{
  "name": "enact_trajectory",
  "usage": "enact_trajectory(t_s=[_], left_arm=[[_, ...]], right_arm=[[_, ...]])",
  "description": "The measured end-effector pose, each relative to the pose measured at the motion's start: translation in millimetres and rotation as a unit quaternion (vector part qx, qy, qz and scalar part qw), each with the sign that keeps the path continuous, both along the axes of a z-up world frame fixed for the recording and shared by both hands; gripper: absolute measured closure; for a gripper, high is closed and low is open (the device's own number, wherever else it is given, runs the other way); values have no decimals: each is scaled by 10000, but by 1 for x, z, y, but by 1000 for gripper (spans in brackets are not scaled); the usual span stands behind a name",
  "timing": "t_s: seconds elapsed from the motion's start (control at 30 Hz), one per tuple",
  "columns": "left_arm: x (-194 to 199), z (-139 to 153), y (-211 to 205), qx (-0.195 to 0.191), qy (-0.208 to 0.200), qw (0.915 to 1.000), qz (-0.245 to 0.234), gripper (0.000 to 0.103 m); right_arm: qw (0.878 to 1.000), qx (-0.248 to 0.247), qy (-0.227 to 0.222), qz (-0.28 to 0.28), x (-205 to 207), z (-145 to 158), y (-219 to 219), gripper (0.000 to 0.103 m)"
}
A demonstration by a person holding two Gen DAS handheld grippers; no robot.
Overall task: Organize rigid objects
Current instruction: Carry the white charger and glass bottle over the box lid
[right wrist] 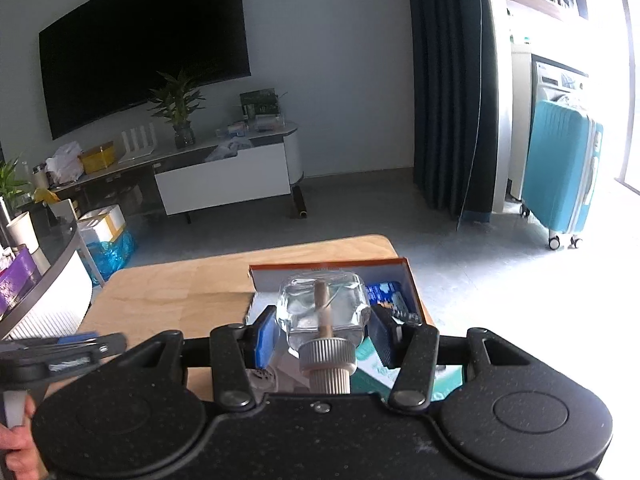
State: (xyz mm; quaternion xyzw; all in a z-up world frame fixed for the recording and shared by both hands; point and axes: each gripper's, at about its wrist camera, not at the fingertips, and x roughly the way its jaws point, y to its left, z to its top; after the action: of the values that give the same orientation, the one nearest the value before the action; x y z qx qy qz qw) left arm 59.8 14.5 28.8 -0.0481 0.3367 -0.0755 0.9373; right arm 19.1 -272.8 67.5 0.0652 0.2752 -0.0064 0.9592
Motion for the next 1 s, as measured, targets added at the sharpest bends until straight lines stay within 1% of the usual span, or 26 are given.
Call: enact_trajectory(t_s=[0.07, 0.1, 0.17, 0.2, 0.27, 0.3, 0.37, 0.43, 0.5, 0.53, 0.57, 0.6, 0.63, 0.67, 0.7, 0.77, 0.83, 0.93, 1.0], left_arm=[[-12, -10, 2, 186, 14, 9998, -65, 50], [-19, -16, 3, 228, 44, 9996, -131, 47], [-30, -28, 4, 164, 205, 9993, -260, 39], [-36, -35, 2, 185, 292, 9990, -289, 37], [-46, -48, 0, 182, 414, 9988, -192, 30], [-50, -52, -4, 147, 456, 9987, -194, 29], [-56, -58, -13, 191, 434, 9986, -219, 21], [-57, -62, -22, 323, 461, 9978, -363, 20], [-56, -70, -27, 573, 477, 9961, -470, 20], [-55, -74, -27, 654, 474, 9954, -518, 20], [-53, -77, -23, 705, 535, 9950, -471, 27], [-51, -80, -17, 734, 618, 9948, -354, 29], [-50, -81, -11, 714, 595, 9953, -259, 36], [-50, -80, -7, 781, 558, 9952, -192, 44], [-50, -79, -5, 801, 518, 9952, -213, 49], [-48, -77, -4, 812, 460, 9951, -336, 62], [-44, -76, -3, 738, 430, 9954, -444, 62], [-42, -74, -2, 591, 467, 9964, -385, 62], [-43, -67, -2, 539, 386, 9973, -330, 62]], right_arm=[[9999, 91, 49, 57, -1, -5, -1, 44], [9999, 119, 65, 90, -2, -7, 0, 44], [9998, 109, 80, 177, -4, -11, 3, 44], [9997, 84, 86, 213, -5, -12, 6, 44], [9995, 101, 109, 268, -5, -15, 9, 44], [9995, 108, 123, 280, -5, -16, 11, 44], [9994, 117, 157, 300, -4, -18, 13, 44], [9993, 101, 158, 320, -4, -18, 15, 44], [9993, 115, 133, 327, -4, -16, 16, 44], [9993, 119, 110, 325, -5, -15, 16, 44], [9994, 111, 89, 317, -6, -13, 15, 44], [9995, 101, 79, 305, -6, -13, 15, 44], [9995, 98, 74, 294, -7, -12, 14, 44], [9995, 105, 70, 289, -6, -13, 13, 44], [9995, 118, 66, 286, -6, -13, 13, 44], [9994, 158, 84, 296, -6, -15, 13, 44], [9992, 157, 103, 348, -7, -16, 16, 44], [9990, 152, 92, 398, -10, -15, 19, 44], [9992, 147, 67, 365, -11, -14, 18, 44]])
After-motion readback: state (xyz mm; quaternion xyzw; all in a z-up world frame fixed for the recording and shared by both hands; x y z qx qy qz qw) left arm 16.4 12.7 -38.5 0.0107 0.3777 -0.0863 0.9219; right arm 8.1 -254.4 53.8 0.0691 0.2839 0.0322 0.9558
